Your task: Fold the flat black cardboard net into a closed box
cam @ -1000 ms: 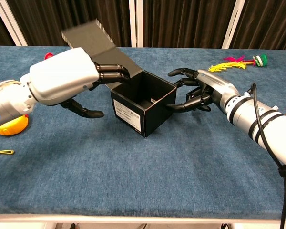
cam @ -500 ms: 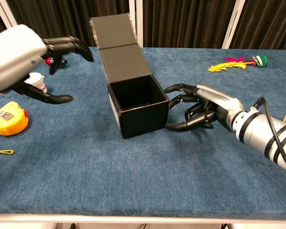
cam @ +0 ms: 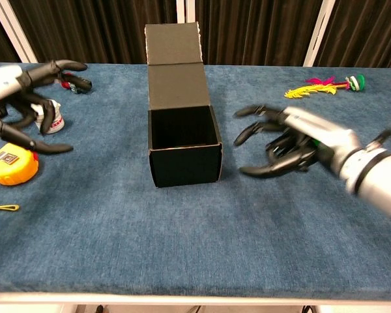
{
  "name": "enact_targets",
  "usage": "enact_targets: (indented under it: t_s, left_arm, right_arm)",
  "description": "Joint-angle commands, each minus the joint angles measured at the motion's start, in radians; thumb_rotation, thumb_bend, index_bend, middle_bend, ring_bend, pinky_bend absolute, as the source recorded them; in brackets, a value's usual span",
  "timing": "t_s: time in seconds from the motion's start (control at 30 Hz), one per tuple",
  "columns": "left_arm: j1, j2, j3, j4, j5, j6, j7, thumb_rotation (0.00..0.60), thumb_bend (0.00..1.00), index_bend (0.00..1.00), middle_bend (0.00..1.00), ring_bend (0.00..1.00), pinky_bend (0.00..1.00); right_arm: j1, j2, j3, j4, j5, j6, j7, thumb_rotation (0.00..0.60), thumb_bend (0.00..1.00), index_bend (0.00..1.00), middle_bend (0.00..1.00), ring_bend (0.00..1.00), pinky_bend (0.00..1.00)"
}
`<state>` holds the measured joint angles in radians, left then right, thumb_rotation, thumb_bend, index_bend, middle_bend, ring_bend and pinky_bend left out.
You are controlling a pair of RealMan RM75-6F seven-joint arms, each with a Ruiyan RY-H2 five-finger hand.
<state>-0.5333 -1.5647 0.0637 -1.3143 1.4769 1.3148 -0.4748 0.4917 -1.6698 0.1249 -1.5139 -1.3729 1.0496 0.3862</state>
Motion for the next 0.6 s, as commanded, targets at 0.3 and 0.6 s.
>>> enact_targets:
  t_s: [0.3, 0.6]
  left_arm:
    - [-0.039, -0.05, -0.077, -0.06, -0.171, -0.328, -0.168, 0.584, 0.11, 0.0, 0.0, 0.63, 0.98]
    - [-0.08, -0.146, -0.152, 0.01, -0.181, -0.391, -0.165, 0.58, 0.11, 0.0, 0.0, 0.63, 0.98]
  right_arm:
    - [-0.091, 0.296, 0.079, -0.312, -0.088, 0.237, -0.078, 0.6, 0.18, 0.19, 0.35, 0.75, 1.0]
    - [-0.108, 0.307, 0.067, -0.296, -0.083, 0.25, -0.02, 0.6, 0.18, 0.19, 0.35, 0.75, 1.0]
